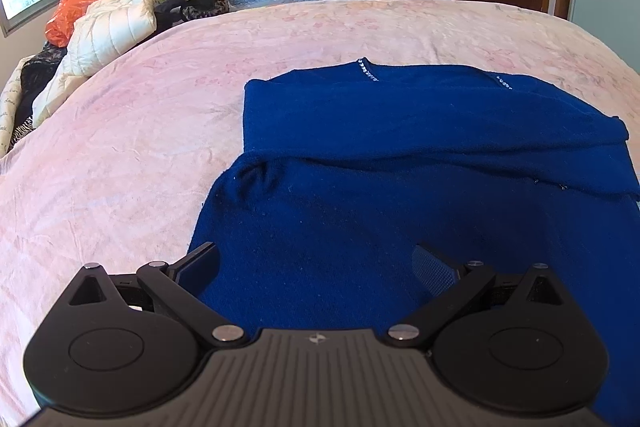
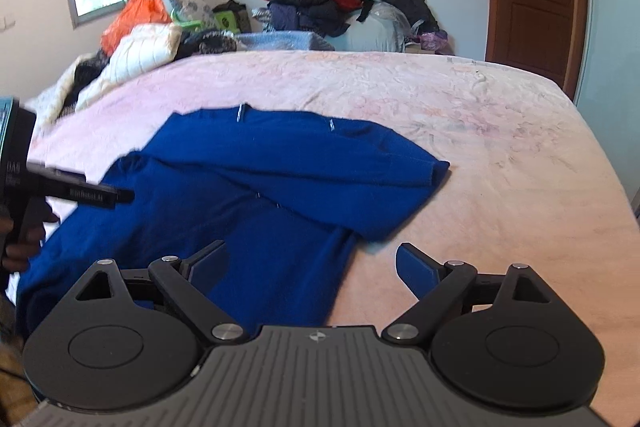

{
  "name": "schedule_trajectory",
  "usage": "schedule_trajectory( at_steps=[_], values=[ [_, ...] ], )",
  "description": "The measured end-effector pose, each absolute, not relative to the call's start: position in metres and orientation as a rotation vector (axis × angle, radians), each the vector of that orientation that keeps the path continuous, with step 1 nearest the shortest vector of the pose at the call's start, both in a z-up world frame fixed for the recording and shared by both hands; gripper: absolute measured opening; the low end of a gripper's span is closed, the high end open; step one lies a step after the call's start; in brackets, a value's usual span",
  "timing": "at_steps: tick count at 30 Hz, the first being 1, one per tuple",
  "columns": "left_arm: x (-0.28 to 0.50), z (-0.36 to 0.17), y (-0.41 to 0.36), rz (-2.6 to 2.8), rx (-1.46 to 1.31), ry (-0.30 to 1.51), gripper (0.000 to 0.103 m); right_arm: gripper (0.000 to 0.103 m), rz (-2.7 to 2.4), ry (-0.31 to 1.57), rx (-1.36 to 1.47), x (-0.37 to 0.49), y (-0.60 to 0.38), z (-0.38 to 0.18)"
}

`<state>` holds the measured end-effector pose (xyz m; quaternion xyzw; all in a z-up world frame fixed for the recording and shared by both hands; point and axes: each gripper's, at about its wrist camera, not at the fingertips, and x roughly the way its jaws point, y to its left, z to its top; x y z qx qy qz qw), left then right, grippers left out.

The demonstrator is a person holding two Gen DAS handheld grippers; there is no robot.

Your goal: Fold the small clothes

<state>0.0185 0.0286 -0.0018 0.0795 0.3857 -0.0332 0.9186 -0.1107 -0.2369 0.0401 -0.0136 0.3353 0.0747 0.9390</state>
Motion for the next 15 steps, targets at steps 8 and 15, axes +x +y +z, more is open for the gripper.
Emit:
schedule_trajectory(
  at_steps=[8,15],
  values=[
    [0.009,-0.001,0.024,-0.087,0.165,0.802,0.103,0.092,0.043,0.674,-0.188,-0.141,-0.241,0.054],
    [0.0,-0.001,0.023,-0.095,0.168,0.812,0.103,0.092,0.207,0.66,-0.087,-0.144,-0.22,0.043]
  ],
)
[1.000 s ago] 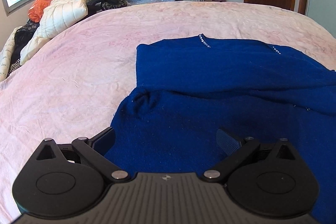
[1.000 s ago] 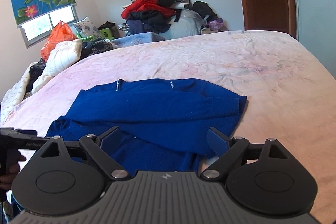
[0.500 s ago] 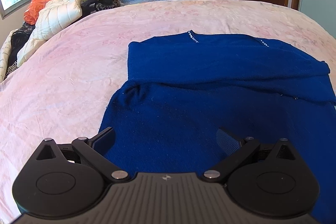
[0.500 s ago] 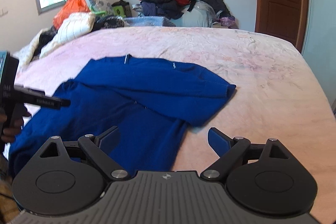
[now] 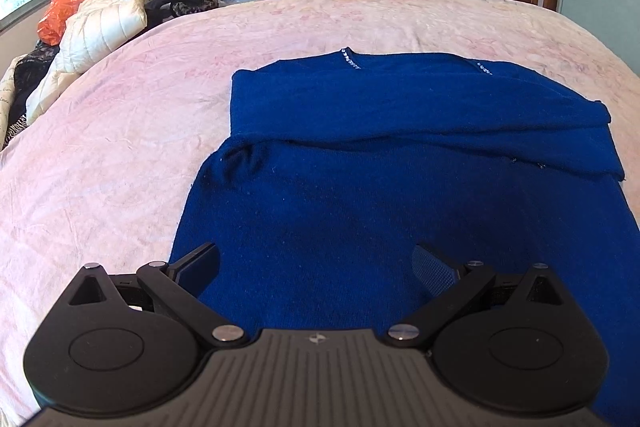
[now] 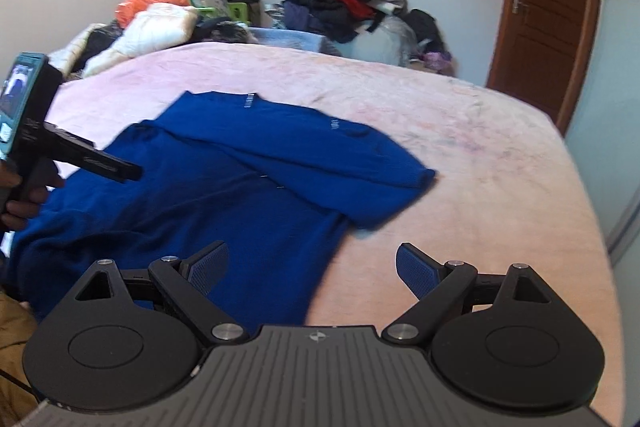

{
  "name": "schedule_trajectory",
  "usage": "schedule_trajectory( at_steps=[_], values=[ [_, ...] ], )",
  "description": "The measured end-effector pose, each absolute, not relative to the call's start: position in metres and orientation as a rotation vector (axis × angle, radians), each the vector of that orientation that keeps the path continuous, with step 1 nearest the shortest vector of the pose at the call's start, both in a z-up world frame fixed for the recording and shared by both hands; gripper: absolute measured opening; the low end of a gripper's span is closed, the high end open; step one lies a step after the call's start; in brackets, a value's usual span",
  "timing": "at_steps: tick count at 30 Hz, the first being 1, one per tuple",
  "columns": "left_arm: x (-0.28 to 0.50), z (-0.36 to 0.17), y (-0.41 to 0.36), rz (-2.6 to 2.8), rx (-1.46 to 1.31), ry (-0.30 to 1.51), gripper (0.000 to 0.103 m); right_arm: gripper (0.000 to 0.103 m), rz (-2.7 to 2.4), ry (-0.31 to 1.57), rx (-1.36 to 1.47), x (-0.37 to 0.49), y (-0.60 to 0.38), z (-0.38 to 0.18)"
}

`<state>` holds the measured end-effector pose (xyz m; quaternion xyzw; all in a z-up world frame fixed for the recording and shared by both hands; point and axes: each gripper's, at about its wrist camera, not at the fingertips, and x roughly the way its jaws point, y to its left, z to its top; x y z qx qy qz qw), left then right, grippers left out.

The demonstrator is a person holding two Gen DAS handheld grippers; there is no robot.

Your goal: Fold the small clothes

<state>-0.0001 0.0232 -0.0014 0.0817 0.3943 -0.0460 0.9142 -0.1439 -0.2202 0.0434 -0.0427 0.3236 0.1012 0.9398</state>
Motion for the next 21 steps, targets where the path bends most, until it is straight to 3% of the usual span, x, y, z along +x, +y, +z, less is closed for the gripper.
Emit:
schedule_trajectory(
  at_steps=[21],
  values=[
    [-0.026,0.002,0.028,-0.108,0.194,0.811,0.103,0.092,0.354,0.71,-0.02,-0.163,-0.159,0.03]
  ],
)
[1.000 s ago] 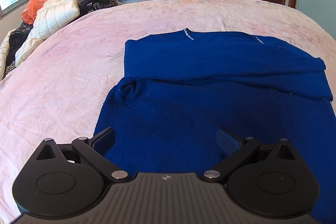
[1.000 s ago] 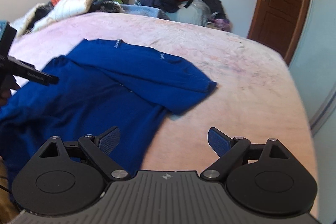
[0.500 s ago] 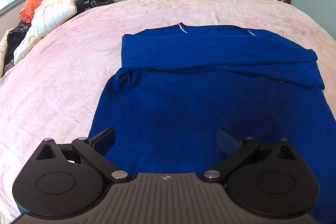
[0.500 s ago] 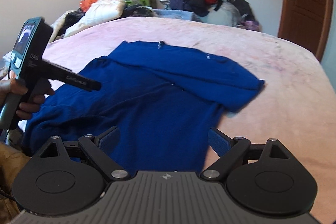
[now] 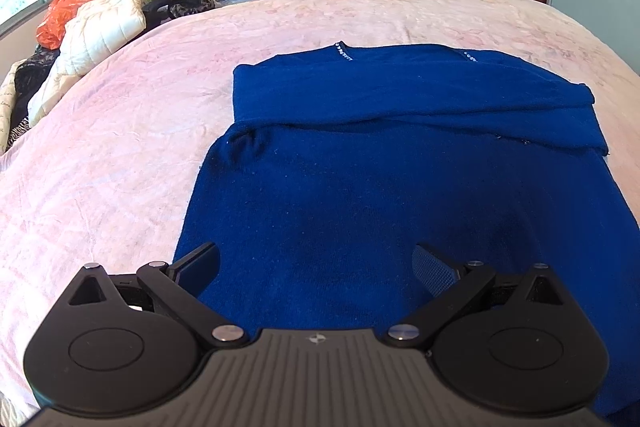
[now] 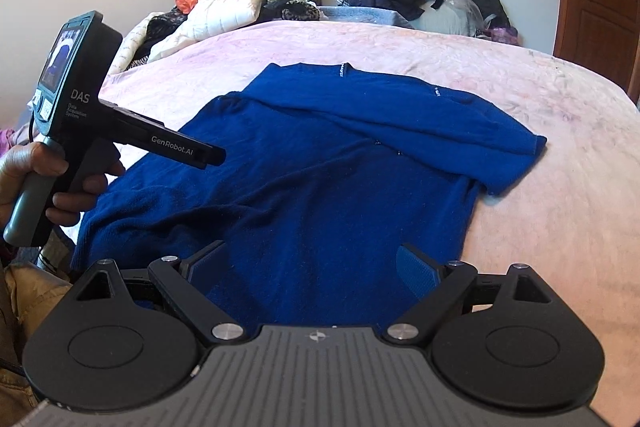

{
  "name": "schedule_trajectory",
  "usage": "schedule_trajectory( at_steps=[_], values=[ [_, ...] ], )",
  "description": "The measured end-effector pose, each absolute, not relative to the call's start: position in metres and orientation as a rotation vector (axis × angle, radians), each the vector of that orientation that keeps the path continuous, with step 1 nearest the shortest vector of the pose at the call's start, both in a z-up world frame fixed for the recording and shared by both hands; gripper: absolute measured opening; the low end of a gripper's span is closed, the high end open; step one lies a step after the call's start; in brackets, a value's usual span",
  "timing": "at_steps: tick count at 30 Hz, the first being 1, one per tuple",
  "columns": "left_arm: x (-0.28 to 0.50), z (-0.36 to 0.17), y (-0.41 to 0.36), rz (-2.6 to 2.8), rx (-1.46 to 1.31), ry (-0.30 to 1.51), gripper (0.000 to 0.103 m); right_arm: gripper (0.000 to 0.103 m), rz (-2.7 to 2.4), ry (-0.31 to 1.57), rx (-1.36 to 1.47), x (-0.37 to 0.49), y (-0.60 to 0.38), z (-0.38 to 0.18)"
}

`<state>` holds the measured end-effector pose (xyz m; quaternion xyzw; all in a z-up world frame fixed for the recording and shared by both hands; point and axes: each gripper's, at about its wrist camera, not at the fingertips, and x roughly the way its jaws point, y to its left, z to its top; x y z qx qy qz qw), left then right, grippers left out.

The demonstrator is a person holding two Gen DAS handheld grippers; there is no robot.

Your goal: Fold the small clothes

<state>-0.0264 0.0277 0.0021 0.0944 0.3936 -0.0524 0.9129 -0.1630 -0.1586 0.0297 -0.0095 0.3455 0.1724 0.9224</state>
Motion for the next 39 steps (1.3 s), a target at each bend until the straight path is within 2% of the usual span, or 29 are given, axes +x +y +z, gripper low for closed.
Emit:
schedule_trajectory(
  at_steps=[39],
  values=[
    [-0.039,0.001,0.033,-0.113,0.209,0.825,0.103,0.092,0.366,0.721,0.016,-0.165,-0.162,0.033]
  ],
)
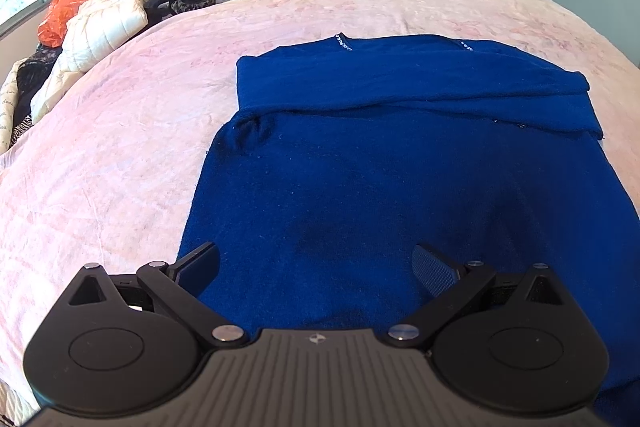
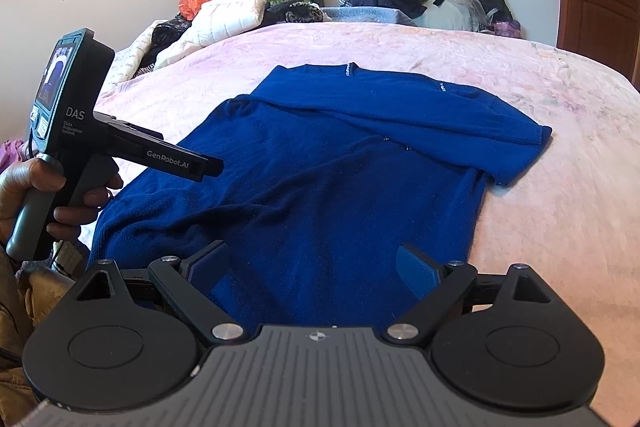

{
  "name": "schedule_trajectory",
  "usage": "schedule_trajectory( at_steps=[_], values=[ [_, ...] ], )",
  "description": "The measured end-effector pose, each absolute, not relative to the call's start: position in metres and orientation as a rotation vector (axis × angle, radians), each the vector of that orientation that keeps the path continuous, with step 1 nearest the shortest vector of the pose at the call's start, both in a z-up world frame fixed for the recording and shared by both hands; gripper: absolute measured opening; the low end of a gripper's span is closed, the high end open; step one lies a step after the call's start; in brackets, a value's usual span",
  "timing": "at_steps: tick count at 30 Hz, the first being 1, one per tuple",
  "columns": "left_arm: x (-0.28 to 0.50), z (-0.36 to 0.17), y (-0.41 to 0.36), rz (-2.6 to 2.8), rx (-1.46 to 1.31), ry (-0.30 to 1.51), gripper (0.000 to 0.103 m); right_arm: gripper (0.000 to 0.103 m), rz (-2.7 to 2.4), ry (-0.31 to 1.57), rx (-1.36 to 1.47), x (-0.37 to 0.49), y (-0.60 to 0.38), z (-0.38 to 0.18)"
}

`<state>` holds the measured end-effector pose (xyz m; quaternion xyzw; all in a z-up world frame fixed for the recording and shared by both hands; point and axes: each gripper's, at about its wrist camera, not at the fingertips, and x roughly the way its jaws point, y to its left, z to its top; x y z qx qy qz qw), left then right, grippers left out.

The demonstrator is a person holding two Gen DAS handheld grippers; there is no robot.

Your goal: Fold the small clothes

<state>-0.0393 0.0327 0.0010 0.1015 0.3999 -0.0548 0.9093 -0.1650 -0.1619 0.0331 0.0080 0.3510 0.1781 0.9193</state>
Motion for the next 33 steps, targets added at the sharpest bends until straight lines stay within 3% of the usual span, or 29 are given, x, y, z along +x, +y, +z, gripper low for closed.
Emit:
schedule_trajectory(
  at_steps=[33],
  values=[
    [-0.046,-0.006,0.049,-0.109,0.212,0.83,0.103,0.092,0.317,0.775,0.045,-0.171,-0.185,0.022]
  ],
)
